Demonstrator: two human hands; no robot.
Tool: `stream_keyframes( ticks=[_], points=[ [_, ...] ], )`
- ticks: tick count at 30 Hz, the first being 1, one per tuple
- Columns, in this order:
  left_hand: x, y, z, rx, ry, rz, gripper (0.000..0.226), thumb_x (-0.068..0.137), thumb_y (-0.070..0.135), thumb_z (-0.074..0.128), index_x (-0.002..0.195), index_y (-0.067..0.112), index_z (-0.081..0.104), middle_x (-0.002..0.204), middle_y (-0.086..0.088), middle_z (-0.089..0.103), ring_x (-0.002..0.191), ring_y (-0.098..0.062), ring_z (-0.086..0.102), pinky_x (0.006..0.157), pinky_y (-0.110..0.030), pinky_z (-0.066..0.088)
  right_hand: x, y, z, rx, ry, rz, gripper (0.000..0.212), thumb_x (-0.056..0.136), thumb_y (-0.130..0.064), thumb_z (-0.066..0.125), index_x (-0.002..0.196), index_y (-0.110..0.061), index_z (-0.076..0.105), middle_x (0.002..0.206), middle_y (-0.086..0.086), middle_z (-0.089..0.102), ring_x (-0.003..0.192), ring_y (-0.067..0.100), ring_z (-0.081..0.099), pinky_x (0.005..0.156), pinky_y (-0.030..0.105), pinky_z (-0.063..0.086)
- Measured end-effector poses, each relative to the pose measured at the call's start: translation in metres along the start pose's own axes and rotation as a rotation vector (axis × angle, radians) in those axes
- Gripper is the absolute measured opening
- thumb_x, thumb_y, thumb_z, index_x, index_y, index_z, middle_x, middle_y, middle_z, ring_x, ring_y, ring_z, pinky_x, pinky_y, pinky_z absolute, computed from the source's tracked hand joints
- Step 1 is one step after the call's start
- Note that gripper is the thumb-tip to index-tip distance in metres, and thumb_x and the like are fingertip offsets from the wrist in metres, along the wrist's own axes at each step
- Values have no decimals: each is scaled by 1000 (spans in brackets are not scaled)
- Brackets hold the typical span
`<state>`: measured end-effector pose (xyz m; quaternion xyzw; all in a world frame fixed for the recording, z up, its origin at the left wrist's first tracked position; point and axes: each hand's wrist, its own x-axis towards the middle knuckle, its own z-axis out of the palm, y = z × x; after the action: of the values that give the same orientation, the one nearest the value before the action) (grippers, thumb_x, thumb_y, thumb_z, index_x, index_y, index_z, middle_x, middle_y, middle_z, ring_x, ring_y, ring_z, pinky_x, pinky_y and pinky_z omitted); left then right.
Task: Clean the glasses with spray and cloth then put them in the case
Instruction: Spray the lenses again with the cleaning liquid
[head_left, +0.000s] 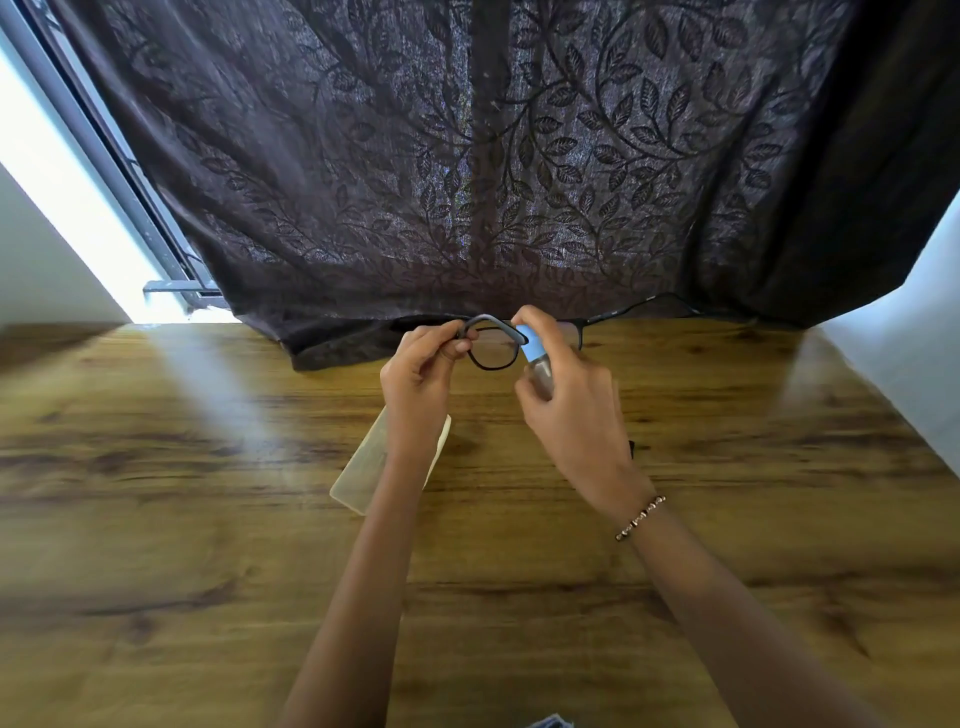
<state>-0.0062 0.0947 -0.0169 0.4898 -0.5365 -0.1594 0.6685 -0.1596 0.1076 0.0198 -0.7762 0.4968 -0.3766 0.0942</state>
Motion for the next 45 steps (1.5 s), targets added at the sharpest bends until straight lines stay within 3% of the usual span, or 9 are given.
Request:
stream_keyframes(
  ticks=[4,11,16,24,28,30,35,40,45],
  points=[
    [-1,0,0,-10,5,-9,18,85,-5,61,102,-7,67,92,-21,66,88,-22,63,82,-34,52,0,-3,-2,-111,-46,-16,57,89,-23,58,140,-35,35,75,-1,54,51,16,51,53,32,47],
    [-2,2,2,-3,4,-20,17,85,-7,60,100,-6,68,86,-5,65,85,-13,61,80,-26,50,0,1,2,-162,-35,65,65,84,-12,60,139,-36,37,67,-3,50,52,17,47,54,26,36],
    [-1,2,2,9,6,-18,17,85,-9,60,100,-8,67,88,-10,64,83,2,61,79,-16,47,1,3,3,-156,-37,2,60,84,-23,58,139,-35,36,87,-1,56,51,15,50,51,26,38],
    [-3,1,1,-4,-1,-18,18,85,-8,59,101,-8,67,90,-12,65,85,-4,63,81,-23,52,-1,4,9,-63,-20,-8,66,76,-8,66,135,-30,45,58,-14,42,46,0,38,52,20,35],
    [-2,1,-2,6,9,-3,19,84,-7,61,102,-6,67,88,-1,65,87,-16,63,82,-25,51,-3,11,5,2,15,32,59,80,-20,62,133,-34,41,58,-19,45,49,-2,48,50,10,34],
    [-1,0,-3,15,13,-6,19,84,-7,60,102,-7,67,88,1,65,87,-9,62,81,-21,49,-5,18,1,35,5,29,58,86,-25,54,139,-35,35,60,-14,48,51,3,51,50,12,37],
    [0,-4,-7,42,14,12,22,84,-8,60,104,-3,66,88,5,64,84,3,60,80,-15,48,-9,34,-11,-75,-4,17,57,95,-22,52,146,-33,27,101,-2,63,70,14,61,62,27,38],
    [-3,-4,-6,23,9,6,23,83,-9,60,105,-5,66,88,0,65,84,2,61,80,-17,49,-7,41,-14,-71,1,75,56,86,-10,57,135,-34,40,62,-10,46,45,5,44,48,24,37],
    [-4,-2,-6,26,-6,-8,21,84,-7,60,104,-5,67,89,5,65,85,-5,62,81,-20,50,-5,37,-12,-148,36,83,58,82,-9,59,135,-29,46,58,-15,36,45,2,38,48,16,31]
  ],
)
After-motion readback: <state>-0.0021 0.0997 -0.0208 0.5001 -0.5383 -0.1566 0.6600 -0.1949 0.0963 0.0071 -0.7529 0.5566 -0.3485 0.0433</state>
